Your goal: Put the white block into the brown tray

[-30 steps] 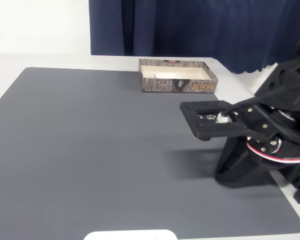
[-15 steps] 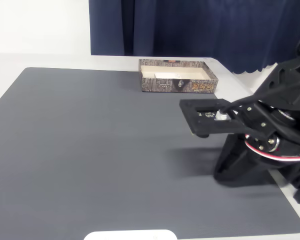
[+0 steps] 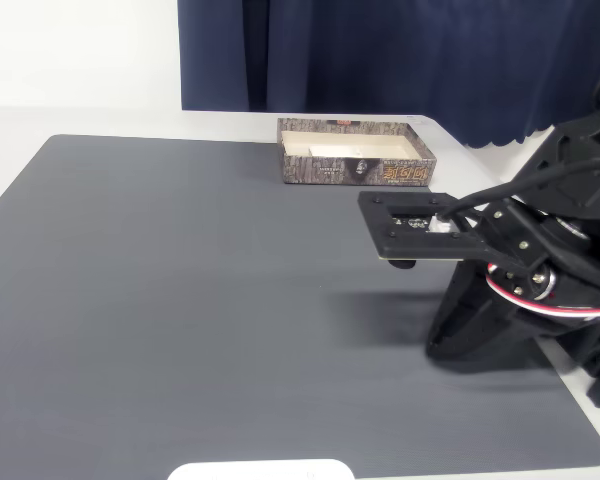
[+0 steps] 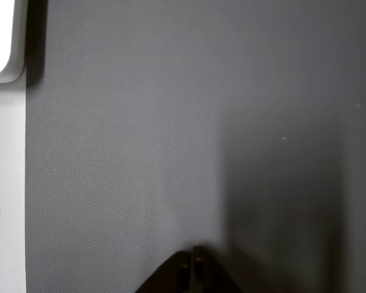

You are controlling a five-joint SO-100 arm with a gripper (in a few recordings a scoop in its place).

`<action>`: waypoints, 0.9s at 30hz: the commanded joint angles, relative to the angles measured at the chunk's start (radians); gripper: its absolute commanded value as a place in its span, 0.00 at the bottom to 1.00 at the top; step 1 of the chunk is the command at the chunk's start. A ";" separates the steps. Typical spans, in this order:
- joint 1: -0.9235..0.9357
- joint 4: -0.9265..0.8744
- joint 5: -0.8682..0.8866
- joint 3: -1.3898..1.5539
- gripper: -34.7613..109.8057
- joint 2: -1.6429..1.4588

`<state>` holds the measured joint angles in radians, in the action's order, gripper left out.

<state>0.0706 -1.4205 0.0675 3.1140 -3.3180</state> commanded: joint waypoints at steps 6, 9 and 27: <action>0.003 -0.077 0.035 0.000 0.25 0.005; 0.003 -0.077 0.035 0.000 0.25 0.005; 0.003 -0.077 0.035 0.000 0.25 0.005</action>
<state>0.0706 -1.4205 0.0675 3.1140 -3.3180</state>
